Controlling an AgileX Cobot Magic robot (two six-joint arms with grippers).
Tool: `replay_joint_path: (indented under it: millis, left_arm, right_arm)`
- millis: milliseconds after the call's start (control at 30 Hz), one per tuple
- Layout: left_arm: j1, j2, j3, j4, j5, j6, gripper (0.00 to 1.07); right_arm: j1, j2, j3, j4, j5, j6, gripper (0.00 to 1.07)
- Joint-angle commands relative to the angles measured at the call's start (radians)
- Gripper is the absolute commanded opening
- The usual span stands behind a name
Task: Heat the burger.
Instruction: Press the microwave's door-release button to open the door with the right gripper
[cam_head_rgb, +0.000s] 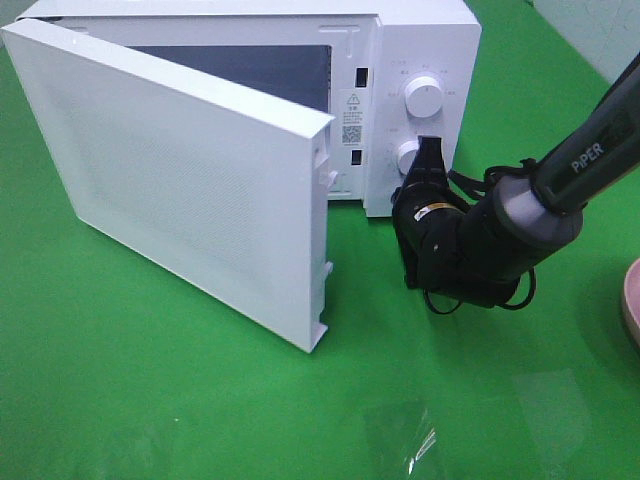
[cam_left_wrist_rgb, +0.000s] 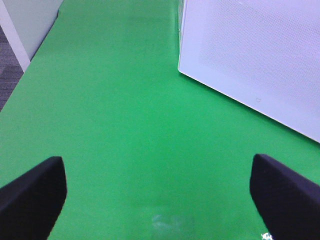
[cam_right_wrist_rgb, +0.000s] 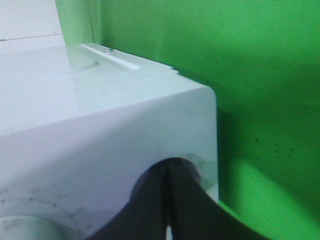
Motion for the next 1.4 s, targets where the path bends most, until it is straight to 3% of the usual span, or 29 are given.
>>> replay_joint_path:
  millis: [33,733,1400]
  left_arm:
    - [-0.001,-0.015,0.001,-0.003,-0.016,0.002,0.91]
    - [-0.001,-0.015,0.001,-0.003,-0.016,0.002,0.91]
    - [-0.001,-0.015,0.001,-0.003,-0.016,0.002,0.91]
  right_arm:
    - [-0.063,-0.019,-0.098,-0.043,-0.370,-0.019,0.00]
    - [0.009,-0.037,-0.004,-0.036,-0.226,-0.014,0.00]
    - [0.032,-0.234,0.256,-0.093,0.123,-0.105,0.00]
